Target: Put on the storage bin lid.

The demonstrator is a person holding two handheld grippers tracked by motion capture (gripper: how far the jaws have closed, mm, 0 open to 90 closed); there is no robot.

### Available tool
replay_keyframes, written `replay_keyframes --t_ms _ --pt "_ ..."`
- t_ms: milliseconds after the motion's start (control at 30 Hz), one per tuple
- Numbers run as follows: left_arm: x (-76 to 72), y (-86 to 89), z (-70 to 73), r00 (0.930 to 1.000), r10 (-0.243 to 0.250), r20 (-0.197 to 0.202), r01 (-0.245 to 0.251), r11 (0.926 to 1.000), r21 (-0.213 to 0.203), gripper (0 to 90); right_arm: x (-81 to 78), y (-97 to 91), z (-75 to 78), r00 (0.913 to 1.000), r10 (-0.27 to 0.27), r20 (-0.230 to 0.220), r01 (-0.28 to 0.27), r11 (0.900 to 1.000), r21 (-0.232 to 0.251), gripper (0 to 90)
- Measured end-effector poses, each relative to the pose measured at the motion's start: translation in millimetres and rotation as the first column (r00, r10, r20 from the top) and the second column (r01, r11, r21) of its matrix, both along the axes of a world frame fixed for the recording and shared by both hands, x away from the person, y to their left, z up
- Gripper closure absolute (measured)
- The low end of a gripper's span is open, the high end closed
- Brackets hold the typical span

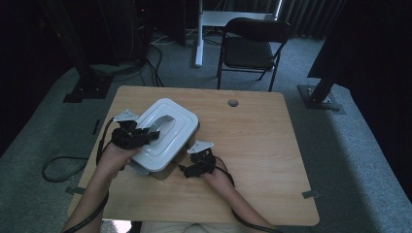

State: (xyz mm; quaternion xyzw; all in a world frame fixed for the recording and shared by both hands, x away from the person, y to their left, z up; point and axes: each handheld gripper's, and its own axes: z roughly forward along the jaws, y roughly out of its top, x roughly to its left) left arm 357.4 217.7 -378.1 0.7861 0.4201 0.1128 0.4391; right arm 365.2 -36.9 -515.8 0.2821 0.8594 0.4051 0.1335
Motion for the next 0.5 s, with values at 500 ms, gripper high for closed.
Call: replay_keyframes --t_ms 500 --pt "6.2 2.3 -15.3 0.9985 0.001 -0.054 -0.002 0.9999 -0.010 67.6 -8.4 -25.8 8.2 0.9999 -0.013 0.006 0.013 0.9998 0.011 13.1"
